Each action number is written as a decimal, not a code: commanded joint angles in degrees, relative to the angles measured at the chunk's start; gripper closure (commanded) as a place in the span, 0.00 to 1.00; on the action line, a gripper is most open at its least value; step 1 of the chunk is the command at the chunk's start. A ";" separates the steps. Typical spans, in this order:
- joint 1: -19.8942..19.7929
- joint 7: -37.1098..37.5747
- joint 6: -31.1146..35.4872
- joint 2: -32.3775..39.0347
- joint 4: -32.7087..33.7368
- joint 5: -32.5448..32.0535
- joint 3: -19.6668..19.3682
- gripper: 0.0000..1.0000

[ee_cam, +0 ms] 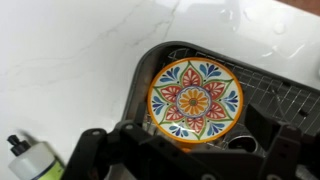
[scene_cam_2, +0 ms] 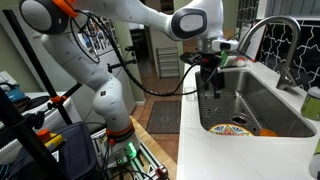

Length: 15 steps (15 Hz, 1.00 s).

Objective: Put the bigger green bottle in an upright position

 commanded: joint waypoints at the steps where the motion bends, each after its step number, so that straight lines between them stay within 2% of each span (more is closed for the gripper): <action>1: -1.03 -1.33 0.01 0.34 1.44 0.12 -2.01 0.00; 3: -2.35 -3.45 0.08 1.39 3.64 0.30 -4.76 0.00; 8: -2.13 -3.58 -0.04 2.87 4.56 0.38 -4.59 0.00; 11: -3.10 -4.28 0.93 9.18 9.55 1.95 -7.73 0.00; 15: -4.37 -10.28 7.52 16.13 15.89 -0.16 -11.14 0.00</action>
